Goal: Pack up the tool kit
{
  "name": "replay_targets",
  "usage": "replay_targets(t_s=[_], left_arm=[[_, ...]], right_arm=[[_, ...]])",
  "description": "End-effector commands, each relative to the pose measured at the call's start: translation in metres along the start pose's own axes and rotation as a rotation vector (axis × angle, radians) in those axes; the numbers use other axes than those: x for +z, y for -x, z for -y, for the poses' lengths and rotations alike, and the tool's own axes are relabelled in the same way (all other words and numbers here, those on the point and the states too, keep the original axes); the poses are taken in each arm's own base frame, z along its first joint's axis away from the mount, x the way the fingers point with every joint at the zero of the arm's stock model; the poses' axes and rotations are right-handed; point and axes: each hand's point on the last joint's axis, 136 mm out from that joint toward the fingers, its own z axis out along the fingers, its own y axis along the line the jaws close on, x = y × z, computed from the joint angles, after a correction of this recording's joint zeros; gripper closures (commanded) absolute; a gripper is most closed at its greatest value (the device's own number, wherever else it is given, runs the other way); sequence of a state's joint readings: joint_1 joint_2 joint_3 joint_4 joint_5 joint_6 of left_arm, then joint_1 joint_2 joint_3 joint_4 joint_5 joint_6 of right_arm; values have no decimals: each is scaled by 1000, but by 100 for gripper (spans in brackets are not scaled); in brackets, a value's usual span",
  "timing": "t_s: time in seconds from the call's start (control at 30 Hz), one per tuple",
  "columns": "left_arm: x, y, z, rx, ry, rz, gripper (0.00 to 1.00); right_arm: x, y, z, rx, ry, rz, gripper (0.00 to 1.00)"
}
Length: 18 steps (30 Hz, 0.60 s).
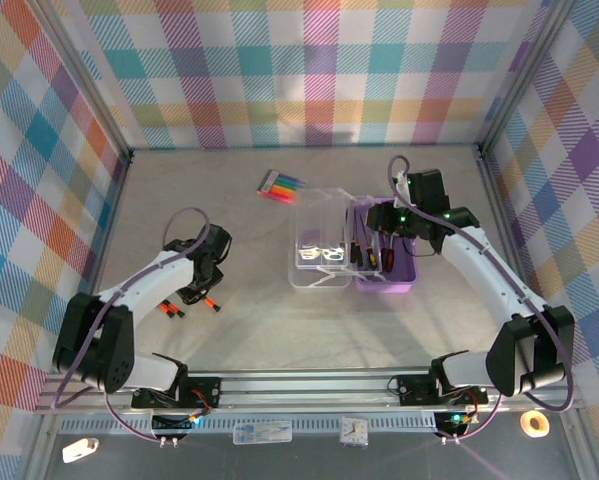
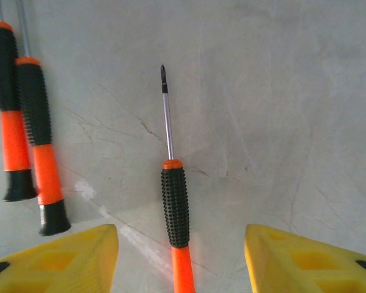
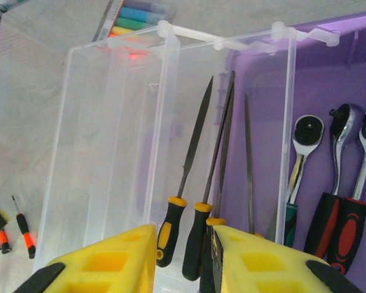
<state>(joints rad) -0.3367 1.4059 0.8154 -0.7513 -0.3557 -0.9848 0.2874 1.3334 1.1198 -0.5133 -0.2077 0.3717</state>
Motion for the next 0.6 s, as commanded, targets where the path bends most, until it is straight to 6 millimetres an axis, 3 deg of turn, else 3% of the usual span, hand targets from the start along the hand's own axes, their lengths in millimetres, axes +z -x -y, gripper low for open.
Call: replay_targets(t_s=[0.0,0.23,0.57], left_arm=[[12,-4,1,-37,6,-23,46],[28,-11,-5,-48,51,-40,47],[48,-14,5,-19,24,-44,68]], right_arm=[[-6,1,-11,-7,47,20,69],[-6,-1,-11,-4,52,16,69],[-10,-1,-14,-6,62,19,69]])
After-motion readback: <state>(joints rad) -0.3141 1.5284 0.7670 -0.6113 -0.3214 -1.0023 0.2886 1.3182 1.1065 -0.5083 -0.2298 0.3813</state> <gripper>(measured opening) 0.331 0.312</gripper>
